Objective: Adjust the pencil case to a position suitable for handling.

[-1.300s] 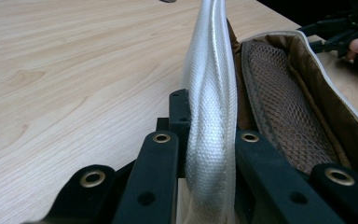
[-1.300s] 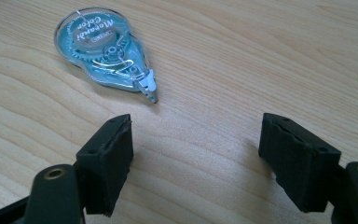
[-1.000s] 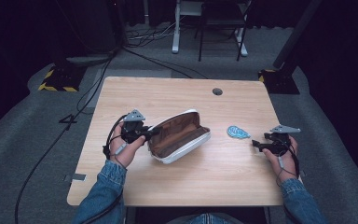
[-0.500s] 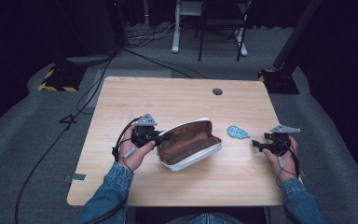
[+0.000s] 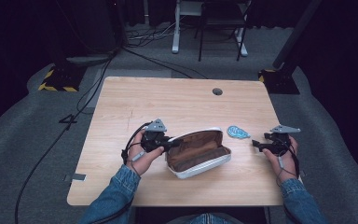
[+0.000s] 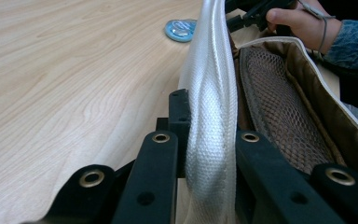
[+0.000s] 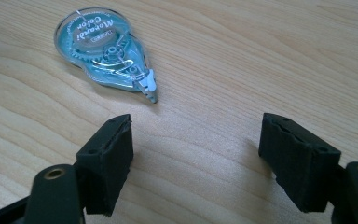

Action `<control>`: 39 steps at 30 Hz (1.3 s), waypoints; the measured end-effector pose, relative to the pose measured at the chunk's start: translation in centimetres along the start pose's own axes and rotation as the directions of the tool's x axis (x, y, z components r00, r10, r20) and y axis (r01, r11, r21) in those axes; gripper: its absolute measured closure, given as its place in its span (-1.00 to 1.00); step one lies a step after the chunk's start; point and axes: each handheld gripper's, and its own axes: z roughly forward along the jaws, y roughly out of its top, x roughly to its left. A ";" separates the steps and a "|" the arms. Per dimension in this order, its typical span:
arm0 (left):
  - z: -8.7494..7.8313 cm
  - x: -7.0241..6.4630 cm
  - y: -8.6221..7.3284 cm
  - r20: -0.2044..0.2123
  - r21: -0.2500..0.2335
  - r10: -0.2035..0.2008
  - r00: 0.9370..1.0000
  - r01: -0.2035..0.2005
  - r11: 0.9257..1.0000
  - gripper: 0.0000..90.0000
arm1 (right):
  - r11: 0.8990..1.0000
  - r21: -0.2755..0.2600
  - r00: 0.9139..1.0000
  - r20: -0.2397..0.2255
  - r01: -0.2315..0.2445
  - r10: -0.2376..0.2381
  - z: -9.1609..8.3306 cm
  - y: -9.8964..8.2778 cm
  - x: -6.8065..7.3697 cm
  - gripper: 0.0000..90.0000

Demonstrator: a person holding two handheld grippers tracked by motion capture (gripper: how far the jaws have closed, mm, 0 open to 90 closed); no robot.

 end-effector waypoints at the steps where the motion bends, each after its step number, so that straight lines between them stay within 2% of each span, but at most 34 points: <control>1: 0.1 0.0 0.0 0.000 0.002 0.002 1.000 -0.002 1.000 0.86 | 1.000 0.000 1.000 0.000 0.000 0.000 0.0 0.0 0.0 -0.41; 8: 0.8 0.2 -0.7 0.035 0.009 -0.018 0.999 0.018 1.000 0.85 | 1.000 0.000 1.000 0.000 0.000 0.000 0.0 0.0 0.0 -0.41; 15: 1.5 0.5 -1.1 0.051 0.030 -0.026 0.998 0.025 0.999 0.84 | 1.000 0.000 1.000 0.000 0.000 0.000 0.0 0.0 0.0 -0.41; 20: 2.0 0.5 -1.4 0.053 0.066 -0.035 0.998 0.032 0.997 0.84 | 1.000 0.000 1.000 0.000 0.000 0.000 0.0 0.0 0.0 -0.41; 24: 2.3 0.4 -1.6 0.038 0.105 -0.022 0.999 0.018 0.994 0.84 | 1.000 0.000 1.000 0.000 0.000 0.000 0.0 0.0 0.0 -0.41; 29: 2.4 0.4 -1.7 0.036 0.115 -0.014 0.999 0.010 0.993 0.82 | 1.000 0.000 1.000 0.000 0.000 0.000 0.0 0.0 0.0 -0.41; 31: 2.5 0.4 -1.7 0.016 0.099 -0.001 1.000 0.000 0.995 0.68 | 1.000 0.000 1.000 0.000 0.000 0.000 0.0 0.0 0.0 -0.41; 33: 2.4 0.5 -1.7 -0.013 0.078 0.000 1.000 0.001 0.997 0.35 | 1.000 0.000 1.000 0.000 0.000 0.000 0.0 0.0 0.0 -0.41; 36: 2.3 0.6 -1.6 -0.029 0.058 0.009 1.000 -0.007 0.998 -0.02 | 1.000 0.000 1.000 0.000 0.000 0.000 0.0 0.0 0.0 -0.41; 39: 2.2 0.6 -1.5 -0.030 0.051 0.009 1.000 -0.008 0.999 -0.13 | 1.000 0.000 1.000 0.000 0.000 0.000 0.0 0.0 0.0 -0.41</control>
